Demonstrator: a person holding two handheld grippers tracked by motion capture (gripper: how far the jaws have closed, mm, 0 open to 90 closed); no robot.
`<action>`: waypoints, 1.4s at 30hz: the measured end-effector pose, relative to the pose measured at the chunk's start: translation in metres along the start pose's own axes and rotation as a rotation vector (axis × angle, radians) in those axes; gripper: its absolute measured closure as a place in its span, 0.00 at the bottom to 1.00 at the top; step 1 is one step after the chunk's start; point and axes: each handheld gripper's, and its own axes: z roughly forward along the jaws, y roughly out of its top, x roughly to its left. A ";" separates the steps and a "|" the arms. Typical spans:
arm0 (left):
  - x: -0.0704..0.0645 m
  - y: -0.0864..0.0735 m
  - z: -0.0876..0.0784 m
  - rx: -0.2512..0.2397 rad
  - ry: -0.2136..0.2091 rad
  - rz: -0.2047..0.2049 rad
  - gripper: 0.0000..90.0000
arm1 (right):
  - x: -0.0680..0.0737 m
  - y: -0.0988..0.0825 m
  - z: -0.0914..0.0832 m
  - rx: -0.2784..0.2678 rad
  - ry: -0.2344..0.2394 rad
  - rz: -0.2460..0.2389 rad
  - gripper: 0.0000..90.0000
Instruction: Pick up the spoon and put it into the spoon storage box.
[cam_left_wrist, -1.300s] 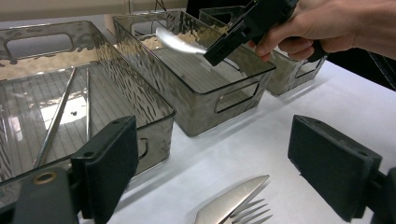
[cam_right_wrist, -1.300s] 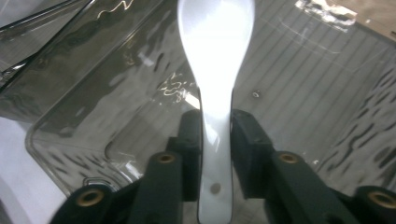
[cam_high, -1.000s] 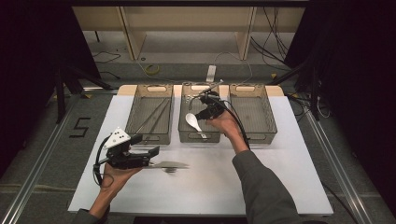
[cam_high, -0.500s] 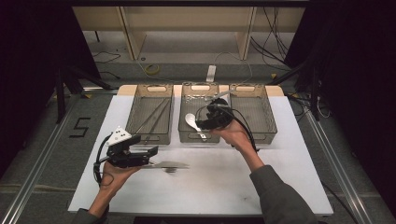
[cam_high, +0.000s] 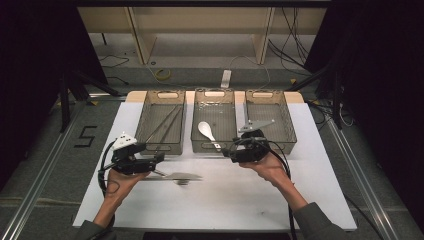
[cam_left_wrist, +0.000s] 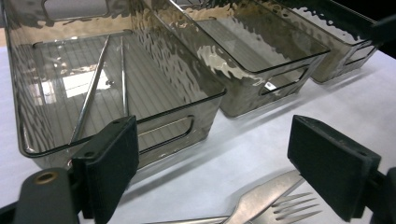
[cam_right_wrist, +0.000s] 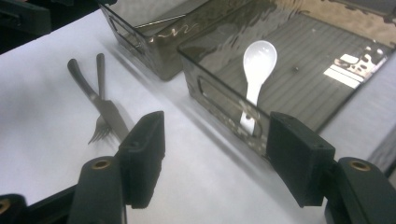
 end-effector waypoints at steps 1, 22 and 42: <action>0.001 0.000 0.000 0.003 0.000 -0.002 0.18 | -0.001 -0.004 -0.002 -0.006 0.001 0.006 0.42; 0.011 0.000 0.006 0.040 0.005 -0.006 0.19 | 0.000 -0.056 -0.032 -0.129 0.035 0.095 0.40; 0.018 0.000 0.015 0.117 0.022 -0.016 0.26 | -0.003 -0.087 -0.059 -0.169 0.020 0.141 0.32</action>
